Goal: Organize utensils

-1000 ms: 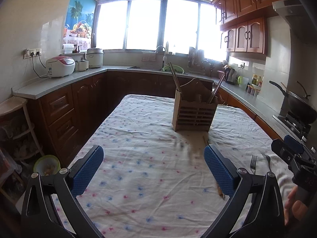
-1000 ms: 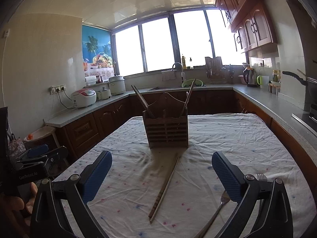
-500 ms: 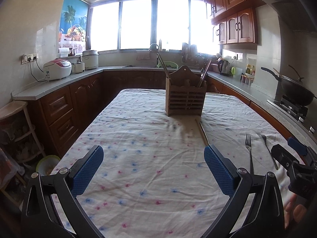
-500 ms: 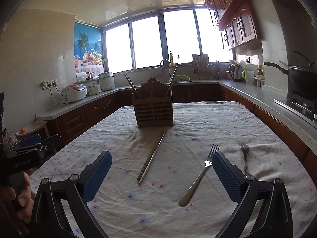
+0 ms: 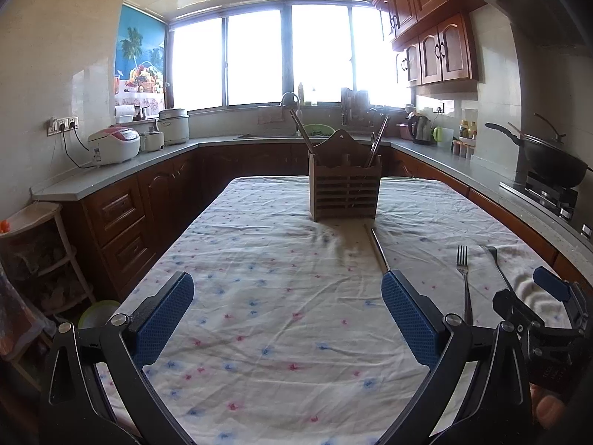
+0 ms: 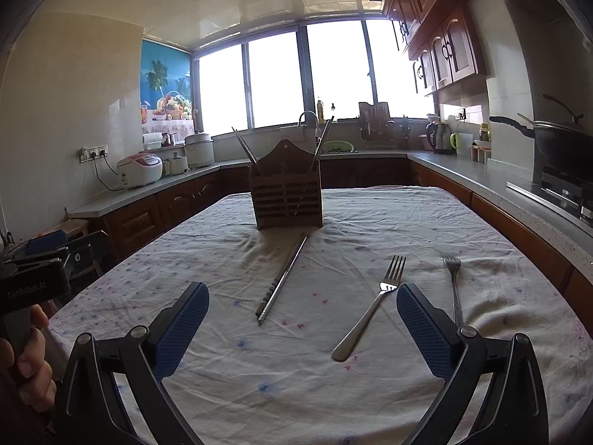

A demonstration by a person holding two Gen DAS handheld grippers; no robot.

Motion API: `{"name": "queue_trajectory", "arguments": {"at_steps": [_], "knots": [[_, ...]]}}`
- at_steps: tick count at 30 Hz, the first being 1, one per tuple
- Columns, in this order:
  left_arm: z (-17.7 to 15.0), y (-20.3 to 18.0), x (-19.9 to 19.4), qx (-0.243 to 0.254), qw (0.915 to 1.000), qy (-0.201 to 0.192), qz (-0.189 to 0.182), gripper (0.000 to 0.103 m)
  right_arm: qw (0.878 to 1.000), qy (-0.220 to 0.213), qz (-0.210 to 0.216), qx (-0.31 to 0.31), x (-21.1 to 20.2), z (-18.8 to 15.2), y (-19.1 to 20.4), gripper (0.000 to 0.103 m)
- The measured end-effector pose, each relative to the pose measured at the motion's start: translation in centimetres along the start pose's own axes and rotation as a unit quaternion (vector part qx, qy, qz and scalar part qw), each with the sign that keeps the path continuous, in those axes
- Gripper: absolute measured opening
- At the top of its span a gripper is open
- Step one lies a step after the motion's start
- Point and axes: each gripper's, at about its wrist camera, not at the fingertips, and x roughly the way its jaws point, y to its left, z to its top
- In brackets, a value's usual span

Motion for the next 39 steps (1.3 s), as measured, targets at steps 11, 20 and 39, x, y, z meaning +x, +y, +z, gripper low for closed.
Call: {"name": "queue_trajectory", "arguments": {"at_steps": [11,20,39], "knots": [[-0.71,-0.16,0.45,0.006,1.0,0.006,0.004,0.103,1.0,0.002,-0.005,0.002,0.13,-0.61,-0.33,0.102],[-0.92,-0.08,0.71,0.003,0.9999,0.007,0.008,0.103,1.0,0.002,-0.017,0.002,0.37,-0.86,-0.61,0.102],[-1.03,0.08,0.46,0.003,1.0,0.004,0.007,0.103,1.0,-0.008,-0.018,0.001,0.0,-0.71,-0.43,0.103]]}}
